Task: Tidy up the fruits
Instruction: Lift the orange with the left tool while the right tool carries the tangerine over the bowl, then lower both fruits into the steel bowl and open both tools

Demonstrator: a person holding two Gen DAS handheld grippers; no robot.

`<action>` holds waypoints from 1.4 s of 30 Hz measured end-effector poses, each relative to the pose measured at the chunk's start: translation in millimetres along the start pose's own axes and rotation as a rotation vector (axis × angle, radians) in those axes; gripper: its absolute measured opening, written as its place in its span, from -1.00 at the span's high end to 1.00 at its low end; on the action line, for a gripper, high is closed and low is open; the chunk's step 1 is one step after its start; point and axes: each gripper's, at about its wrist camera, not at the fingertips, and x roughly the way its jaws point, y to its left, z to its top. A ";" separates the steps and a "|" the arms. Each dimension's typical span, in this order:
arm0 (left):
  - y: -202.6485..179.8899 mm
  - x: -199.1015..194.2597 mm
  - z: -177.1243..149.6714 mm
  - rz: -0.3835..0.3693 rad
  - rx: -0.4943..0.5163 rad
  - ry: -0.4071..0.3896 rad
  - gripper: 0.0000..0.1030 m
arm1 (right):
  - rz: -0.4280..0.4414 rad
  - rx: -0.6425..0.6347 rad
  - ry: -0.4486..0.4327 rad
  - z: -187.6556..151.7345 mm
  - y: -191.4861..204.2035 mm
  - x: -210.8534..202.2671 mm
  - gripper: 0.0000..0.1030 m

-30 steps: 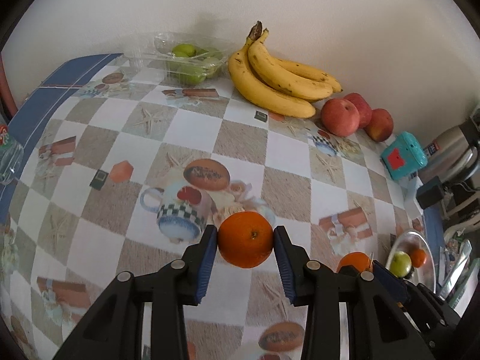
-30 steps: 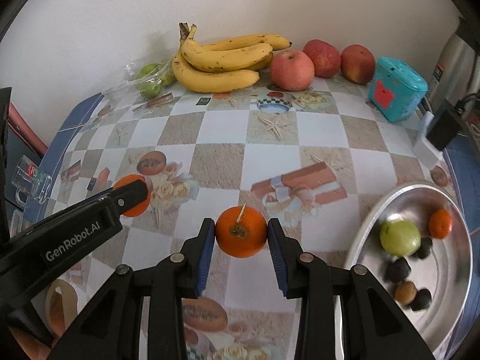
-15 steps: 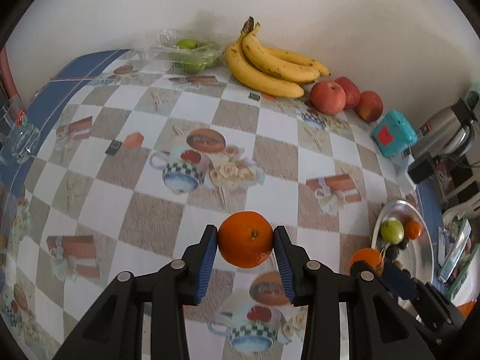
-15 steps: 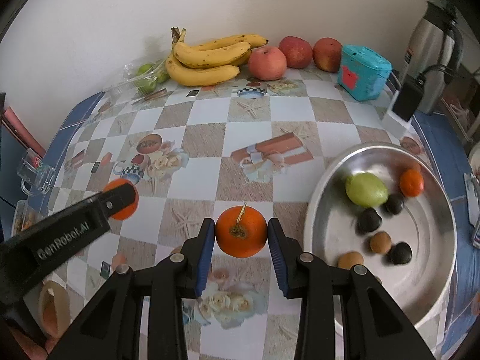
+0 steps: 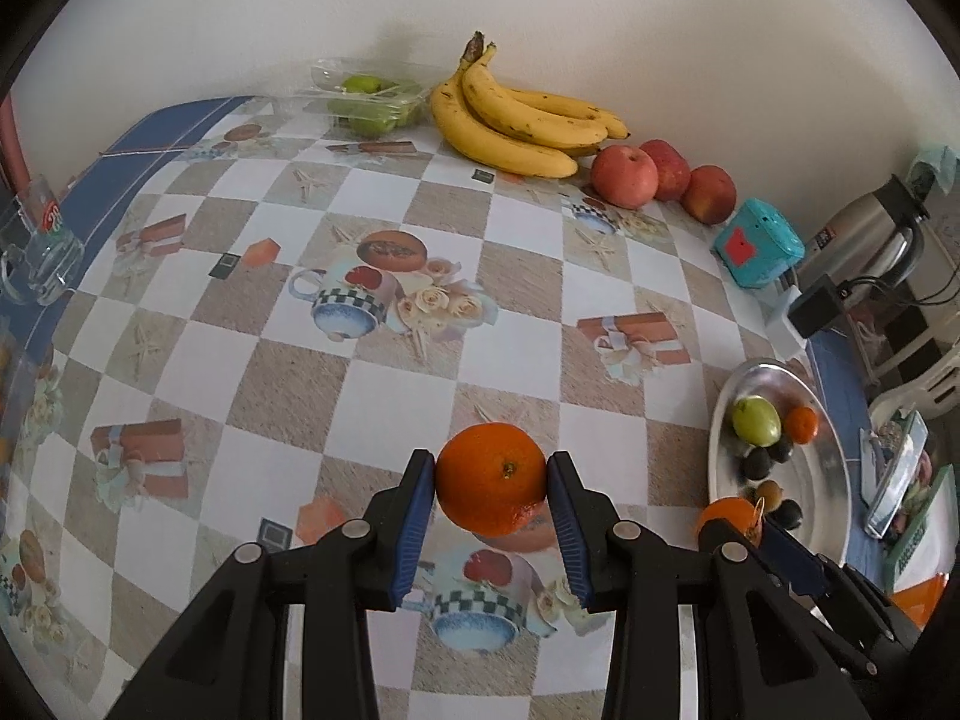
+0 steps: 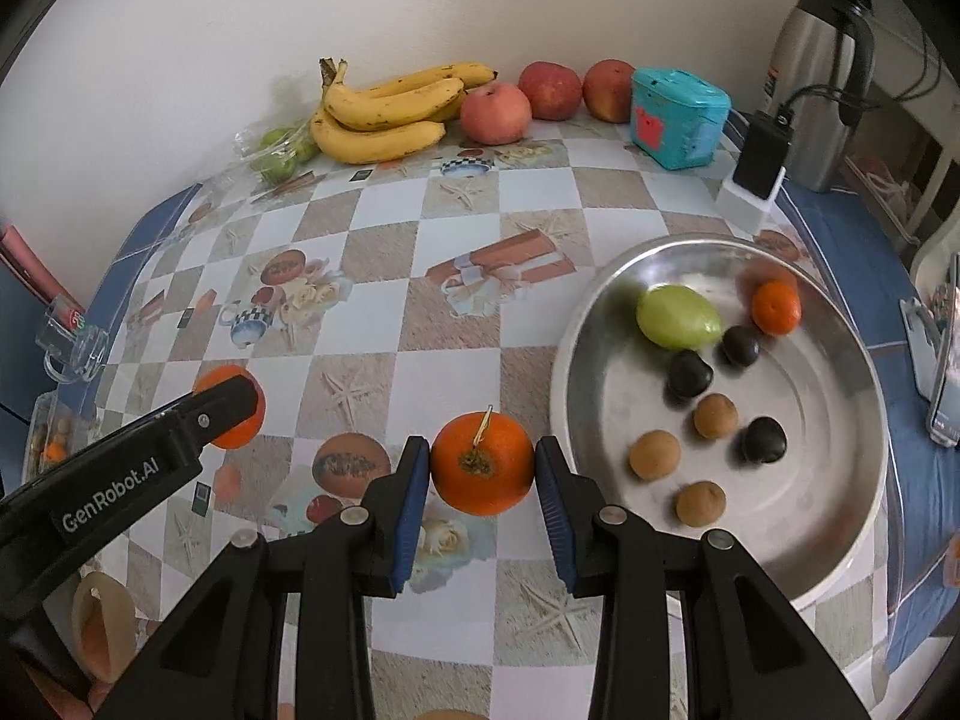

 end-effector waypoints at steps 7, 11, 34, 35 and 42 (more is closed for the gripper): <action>-18.4 1.9 -5.6 -0.014 0.048 0.013 0.20 | -0.021 0.066 0.017 -4.0 -21.0 0.0 0.27; -31.9 3.2 -8.9 -0.039 0.081 0.020 0.20 | -0.044 0.126 0.023 -3.9 -40.1 -0.5 0.27; -139.6 19.4 -40.6 -0.191 0.383 0.023 0.20 | -0.160 0.361 -0.007 -9.3 -122.3 -19.8 0.26; -141.6 20.6 -41.1 -0.190 0.390 0.021 0.20 | -0.158 0.365 -0.002 -10.0 -124.0 -18.8 0.26; -145.4 36.3 -44.4 -0.202 0.386 0.063 0.20 | -0.167 0.402 0.051 -17.5 -135.9 -10.1 0.26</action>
